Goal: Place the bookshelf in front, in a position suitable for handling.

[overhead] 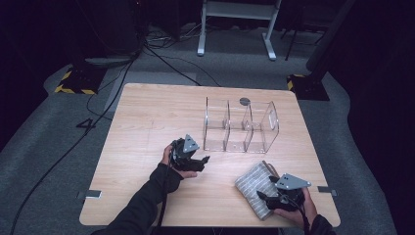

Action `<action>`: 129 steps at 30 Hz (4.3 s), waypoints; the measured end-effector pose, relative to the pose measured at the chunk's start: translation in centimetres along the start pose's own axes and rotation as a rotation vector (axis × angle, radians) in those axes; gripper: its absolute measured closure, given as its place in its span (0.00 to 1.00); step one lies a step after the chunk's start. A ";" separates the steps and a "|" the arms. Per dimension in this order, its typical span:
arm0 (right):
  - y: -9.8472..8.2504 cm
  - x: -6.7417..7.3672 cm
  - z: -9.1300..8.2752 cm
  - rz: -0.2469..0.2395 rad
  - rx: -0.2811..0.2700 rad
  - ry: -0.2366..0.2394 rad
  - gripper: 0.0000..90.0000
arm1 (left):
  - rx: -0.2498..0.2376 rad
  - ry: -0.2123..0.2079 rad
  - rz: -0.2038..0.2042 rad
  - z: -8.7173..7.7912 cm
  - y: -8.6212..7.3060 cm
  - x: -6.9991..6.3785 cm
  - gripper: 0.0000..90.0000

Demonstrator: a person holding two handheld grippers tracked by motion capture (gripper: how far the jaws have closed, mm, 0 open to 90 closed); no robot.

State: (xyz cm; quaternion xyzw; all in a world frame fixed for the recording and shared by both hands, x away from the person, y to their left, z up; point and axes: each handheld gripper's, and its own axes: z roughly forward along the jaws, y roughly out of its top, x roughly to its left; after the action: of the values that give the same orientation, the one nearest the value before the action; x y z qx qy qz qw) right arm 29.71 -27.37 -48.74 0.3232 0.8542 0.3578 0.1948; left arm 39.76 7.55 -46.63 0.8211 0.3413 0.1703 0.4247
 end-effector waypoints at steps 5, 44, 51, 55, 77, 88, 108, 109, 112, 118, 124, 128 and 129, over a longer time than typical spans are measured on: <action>-0.5 -0.5 0.2 0.019 0.000 0.008 0.31 | -0.046 0.048 -0.047 1.5 1.6 0.3 0.28; -3.1 -3.9 -1.9 0.099 0.010 -0.065 0.30 | -0.056 0.129 -0.025 -2.6 0.4 4.8 0.86; -3.2 -4.0 -2.3 0.114 0.012 -0.067 0.30 | -0.045 0.116 0.000 -5.0 -1.1 4.8 0.86; -2.9 -4.0 -2.8 0.129 -0.001 -0.073 0.30 | -0.080 0.113 -0.003 -6.2 -2.1 4.7 0.85; -2.6 -2.2 -1.3 0.092 0.060 0.036 0.15 | -0.054 0.090 -0.151 -2.2 -2.5 5.8 0.38; -2.1 -2.3 -1.3 0.062 0.093 0.072 0.33 | -0.078 0.081 -0.177 -1.1 -1.9 6.2 0.69; -2.2 -2.2 -2.4 0.024 0.001 0.022 0.79 | -0.038 0.112 -0.126 -3.4 -3.1 5.1 0.86; -2.0 -2.3 -2.7 0.027 -0.019 0.020 0.79 | -0.041 0.114 -0.127 -3.7 -3.4 4.7 0.85; -1.2 -2.2 -3.7 0.023 -0.084 0.007 0.80 | -0.039 0.123 -0.131 -4.3 -3.8 4.0 0.84; 1.7 -1.6 -5.6 0.011 -0.236 0.003 0.80 | -0.028 0.130 -0.104 -5.5 -4.4 3.0 0.83; 4.3 -0.8 -6.3 -0.011 -0.326 0.010 0.79 | -0.026 0.118 -0.095 -7.0 -5.3 2.2 0.82; 3.9 -0.5 -4.8 -0.006 -0.285 0.018 0.79 | -0.054 0.110 -0.068 -8.4 -5.8 1.3 0.70; 3.2 -0.2 -3.8 -0.009 -0.248 0.030 0.79 | -0.059 0.112 -0.063 -8.8 -5.9 0.9 0.63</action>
State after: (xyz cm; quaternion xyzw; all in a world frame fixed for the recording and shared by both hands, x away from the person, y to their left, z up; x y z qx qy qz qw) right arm 29.05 -27.61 -43.83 0.2875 0.8075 0.4647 0.2221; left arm 32.88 15.70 -46.32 0.7863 0.3851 0.2126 0.4339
